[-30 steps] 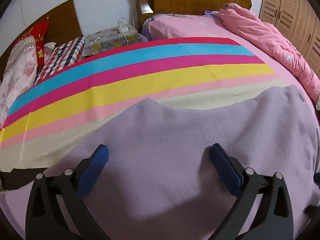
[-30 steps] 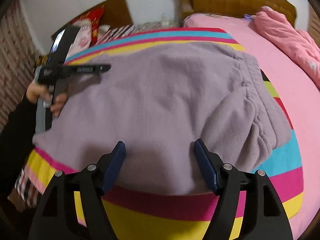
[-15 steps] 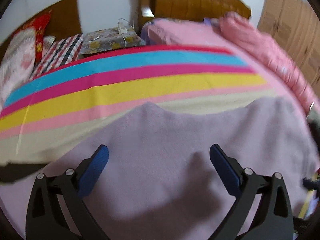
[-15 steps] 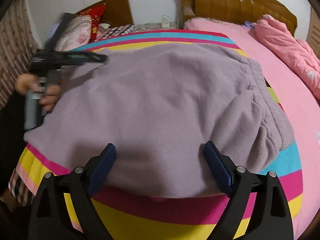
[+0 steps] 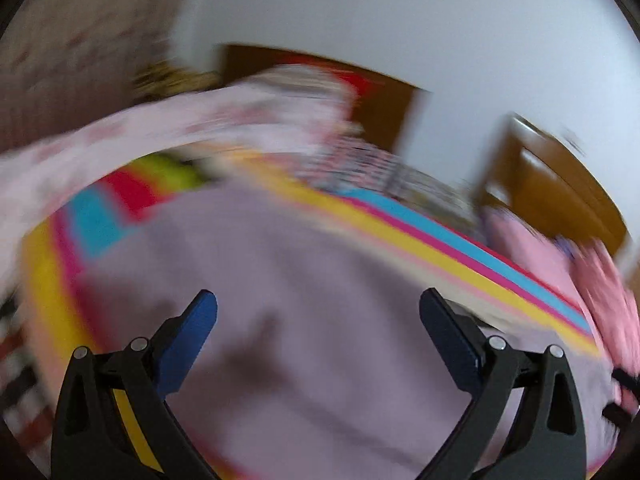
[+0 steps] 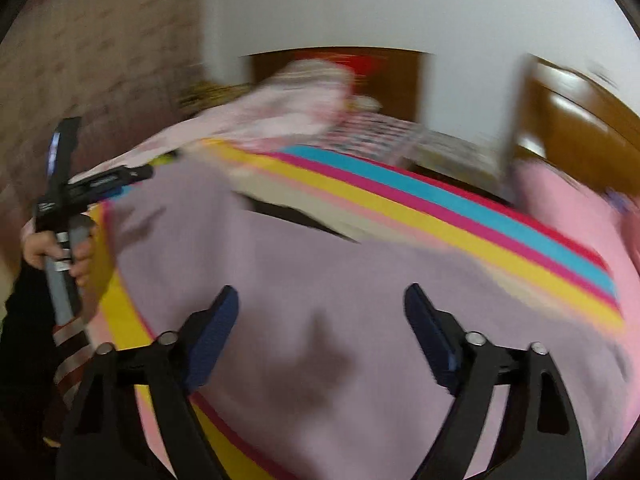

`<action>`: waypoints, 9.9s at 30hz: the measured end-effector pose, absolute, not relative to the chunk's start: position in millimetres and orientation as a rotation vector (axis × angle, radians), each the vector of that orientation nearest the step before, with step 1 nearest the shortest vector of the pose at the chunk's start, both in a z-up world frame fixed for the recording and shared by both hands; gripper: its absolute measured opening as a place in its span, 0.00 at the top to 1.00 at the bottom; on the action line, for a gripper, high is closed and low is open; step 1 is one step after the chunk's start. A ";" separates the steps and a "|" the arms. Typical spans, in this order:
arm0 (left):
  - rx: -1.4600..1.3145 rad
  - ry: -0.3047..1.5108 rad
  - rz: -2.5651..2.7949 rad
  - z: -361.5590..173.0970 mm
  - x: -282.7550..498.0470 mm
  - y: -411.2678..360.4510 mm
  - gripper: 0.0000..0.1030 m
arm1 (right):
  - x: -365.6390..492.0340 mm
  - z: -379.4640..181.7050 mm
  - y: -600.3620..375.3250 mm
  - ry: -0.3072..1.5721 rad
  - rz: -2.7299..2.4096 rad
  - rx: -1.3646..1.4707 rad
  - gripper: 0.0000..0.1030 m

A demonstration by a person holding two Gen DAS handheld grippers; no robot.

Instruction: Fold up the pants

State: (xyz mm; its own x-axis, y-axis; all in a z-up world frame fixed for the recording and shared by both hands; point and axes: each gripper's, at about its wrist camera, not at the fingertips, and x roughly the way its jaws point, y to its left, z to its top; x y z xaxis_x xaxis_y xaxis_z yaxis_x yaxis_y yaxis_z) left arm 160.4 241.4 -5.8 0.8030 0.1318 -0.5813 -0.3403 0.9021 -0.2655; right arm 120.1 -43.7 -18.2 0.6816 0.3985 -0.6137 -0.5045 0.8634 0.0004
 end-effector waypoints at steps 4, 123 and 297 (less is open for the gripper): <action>-0.567 0.571 0.433 -24.1 126.9 336.9 0.12 | 153.4 -22.1 76.7 0.678 0.778 -0.218 0.36; -0.527 0.394 0.063 58.0 146.7 391.7 0.90 | 71.7 -39.6 78.9 0.483 0.732 -0.486 0.99; 0.138 0.934 -0.144 -96.8 271.8 26.6 0.01 | 41.6 -115.1 -307.0 0.780 0.077 0.097 0.08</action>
